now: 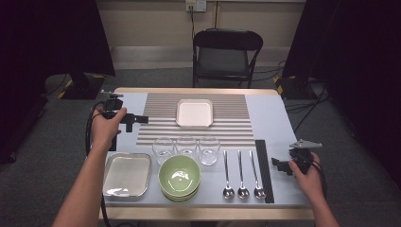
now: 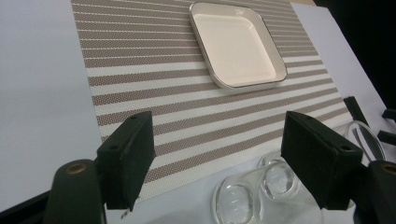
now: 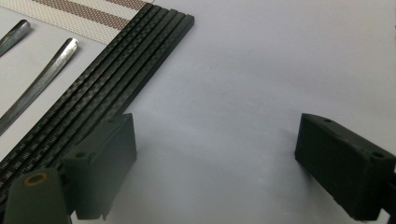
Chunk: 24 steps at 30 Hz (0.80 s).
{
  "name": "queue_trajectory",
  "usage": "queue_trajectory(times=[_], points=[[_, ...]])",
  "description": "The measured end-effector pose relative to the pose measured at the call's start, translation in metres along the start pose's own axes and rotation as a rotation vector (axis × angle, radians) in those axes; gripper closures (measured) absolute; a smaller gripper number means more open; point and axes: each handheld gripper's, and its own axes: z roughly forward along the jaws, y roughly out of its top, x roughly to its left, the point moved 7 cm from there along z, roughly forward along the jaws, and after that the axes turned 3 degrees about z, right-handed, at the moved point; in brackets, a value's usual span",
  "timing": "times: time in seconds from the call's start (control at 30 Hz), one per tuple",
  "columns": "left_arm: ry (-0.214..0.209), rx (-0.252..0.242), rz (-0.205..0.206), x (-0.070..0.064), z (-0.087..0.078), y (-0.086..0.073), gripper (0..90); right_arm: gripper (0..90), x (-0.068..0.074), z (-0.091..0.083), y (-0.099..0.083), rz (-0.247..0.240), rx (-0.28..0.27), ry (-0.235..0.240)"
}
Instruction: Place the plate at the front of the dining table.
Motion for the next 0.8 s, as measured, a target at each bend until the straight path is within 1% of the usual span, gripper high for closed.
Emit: queue_trajectory(times=[0.1,0.2,0.27,0.37,0.4,0.43,0.47,0.53,0.6,0.63,0.7,0.73,0.77,0.8], points=[[-0.003,0.0,0.023,-0.004,-0.001,0.0,25.7,11.2,0.0,0.0,0.0,0.0,0.001,0.0],[0.001,0.003,0.03,-0.005,-0.001,-0.002,25.6,11.2,0.0,0.0,0.0,-0.001,0.0,0.0],[0.016,0.005,0.032,-0.005,-0.001,-0.002,25.4,11.2,0.0,0.0,0.0,-0.001,0.0,0.0],[0.021,0.017,0.042,-0.006,-0.002,-0.005,25.3,11.2,0.0,0.0,0.0,-0.001,0.0,0.0],[0.021,0.01,0.042,-0.007,-0.002,-0.005,25.2,11.2,0.0,0.0,0.0,-0.001,0.0,0.0],[0.007,0.001,0.031,-0.008,-0.002,-0.006,25.0,11.2,0.0,0.0,0.0,0.0,0.001,0.0],[0.0,0.001,0.032,-0.007,-0.002,-0.008,25.0,11.2,0.0,0.0,0.0,0.0,0.001,0.001],[0.002,0.013,0.029,-0.006,0.0,-0.012,24.9,11.2,0.0,0.0,0.0,0.0,0.001,0.0],[0.003,0.01,0.029,-0.005,0.0,-0.014,24.9,11.2,0.0,0.0,0.0,-0.001,0.0,0.0],[-0.002,0.016,0.027,-0.004,0.001,-0.017,25.0,11.2,0.0,0.0,0.0,-0.001,0.0,0.0],[-0.007,0.011,0.033,-0.003,0.0,-0.019,25.0,11.2,0.0,0.0,0.0,-0.001,0.0,0.0],[-0.018,0.011,0.027,-0.003,0.0,-0.02,25.0,11.2,0.0,0.0,0.0,-0.001,0.0,0.0],[-0.018,0.014,0.025,-0.003,0.0,-0.021,25.0,11.2,0.0,0.0,0.0,0.0,0.001,0.0],[-0.015,0.016,0.035,-0.002,-0.001,-0.022,25.0,11.2,0.0,0.0,0.0,0.001,0.001,0.0]])
